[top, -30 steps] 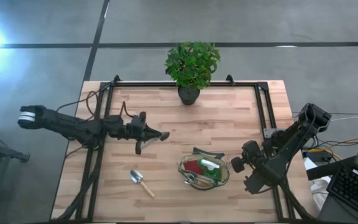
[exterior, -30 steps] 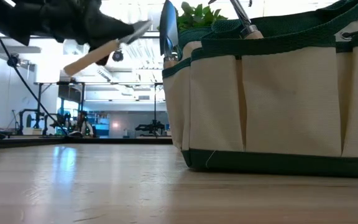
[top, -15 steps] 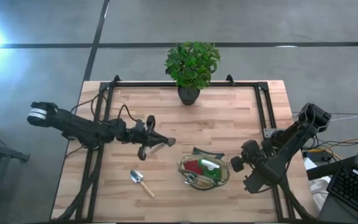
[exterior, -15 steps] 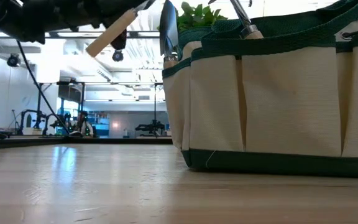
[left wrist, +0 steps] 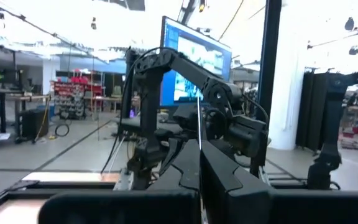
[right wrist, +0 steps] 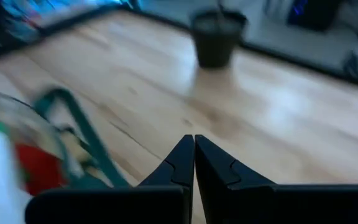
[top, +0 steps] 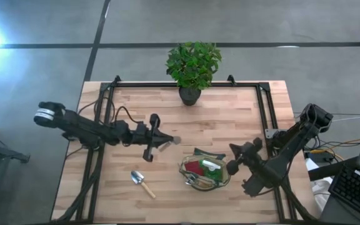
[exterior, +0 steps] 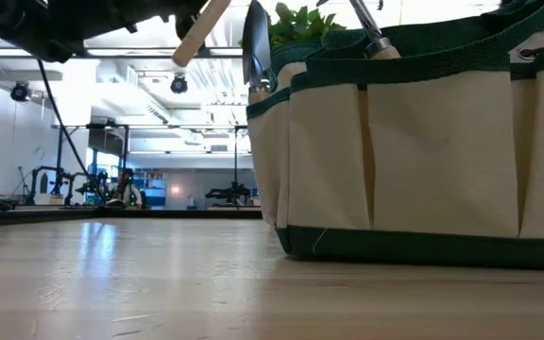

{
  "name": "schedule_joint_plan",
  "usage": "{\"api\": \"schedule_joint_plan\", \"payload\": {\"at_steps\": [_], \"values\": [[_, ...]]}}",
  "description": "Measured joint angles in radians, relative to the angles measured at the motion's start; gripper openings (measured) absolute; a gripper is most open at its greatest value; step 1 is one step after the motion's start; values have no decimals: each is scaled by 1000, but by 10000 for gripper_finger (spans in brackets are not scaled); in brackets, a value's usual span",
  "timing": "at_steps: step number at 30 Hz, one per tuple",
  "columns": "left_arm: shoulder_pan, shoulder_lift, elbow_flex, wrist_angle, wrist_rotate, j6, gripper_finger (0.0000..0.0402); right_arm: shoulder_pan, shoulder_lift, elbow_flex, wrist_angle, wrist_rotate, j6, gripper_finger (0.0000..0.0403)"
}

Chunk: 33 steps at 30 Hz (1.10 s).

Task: Pick & Place Garden tools in Gardening bag
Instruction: Put the top brown trowel into the green gardening bag

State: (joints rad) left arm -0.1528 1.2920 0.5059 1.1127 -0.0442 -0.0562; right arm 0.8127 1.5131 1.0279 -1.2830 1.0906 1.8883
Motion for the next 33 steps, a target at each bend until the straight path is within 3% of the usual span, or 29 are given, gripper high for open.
{"api": "schedule_joint_plan", "payload": {"at_steps": [5,10,18,22,33], "values": [[0,71,38,105,0,-6,0,-19,0,63,113,166,-209,8],[0,156,112,155,0,4,0,-32,0,145,198,249,-402,8],[0,240,217,156,9,74,0,-34,0,214,250,298,-453,14],[8,256,236,153,9,92,0,-34,0,229,291,301,-468,48],[14,280,261,135,9,155,0,-45,2,228,600,299,-702,169]]}}
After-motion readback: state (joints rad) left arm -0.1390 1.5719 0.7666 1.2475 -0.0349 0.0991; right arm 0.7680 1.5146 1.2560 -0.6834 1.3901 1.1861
